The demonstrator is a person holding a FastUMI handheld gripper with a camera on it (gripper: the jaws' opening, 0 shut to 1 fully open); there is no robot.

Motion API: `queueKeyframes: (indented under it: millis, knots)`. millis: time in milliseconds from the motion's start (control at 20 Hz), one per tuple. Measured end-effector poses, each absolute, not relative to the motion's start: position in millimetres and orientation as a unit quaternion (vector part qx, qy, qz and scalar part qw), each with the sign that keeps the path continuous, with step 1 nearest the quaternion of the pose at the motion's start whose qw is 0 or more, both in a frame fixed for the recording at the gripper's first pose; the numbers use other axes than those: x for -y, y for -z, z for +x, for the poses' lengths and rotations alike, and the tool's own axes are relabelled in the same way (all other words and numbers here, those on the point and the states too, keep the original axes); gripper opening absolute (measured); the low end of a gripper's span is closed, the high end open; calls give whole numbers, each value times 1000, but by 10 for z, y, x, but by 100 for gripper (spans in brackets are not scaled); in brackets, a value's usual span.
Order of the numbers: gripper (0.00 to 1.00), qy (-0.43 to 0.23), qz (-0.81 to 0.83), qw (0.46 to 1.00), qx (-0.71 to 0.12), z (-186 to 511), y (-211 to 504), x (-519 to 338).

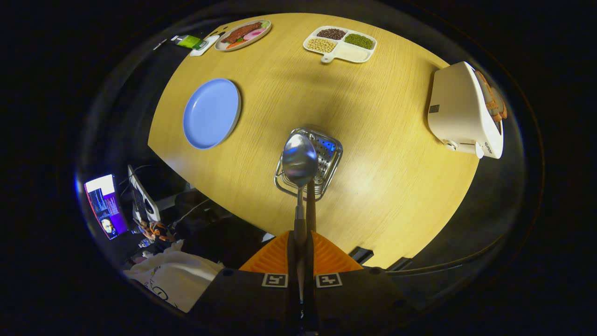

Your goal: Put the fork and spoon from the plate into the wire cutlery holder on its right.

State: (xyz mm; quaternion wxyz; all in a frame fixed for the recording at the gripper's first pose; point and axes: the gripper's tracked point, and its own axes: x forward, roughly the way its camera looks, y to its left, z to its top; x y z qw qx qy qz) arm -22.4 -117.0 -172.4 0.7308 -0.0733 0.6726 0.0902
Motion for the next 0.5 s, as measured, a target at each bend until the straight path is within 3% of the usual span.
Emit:
queueKeyframes:
  millis: [500]
  knots:
    - [9, -94, -79, 701, -702, -33, 1906, 1219]
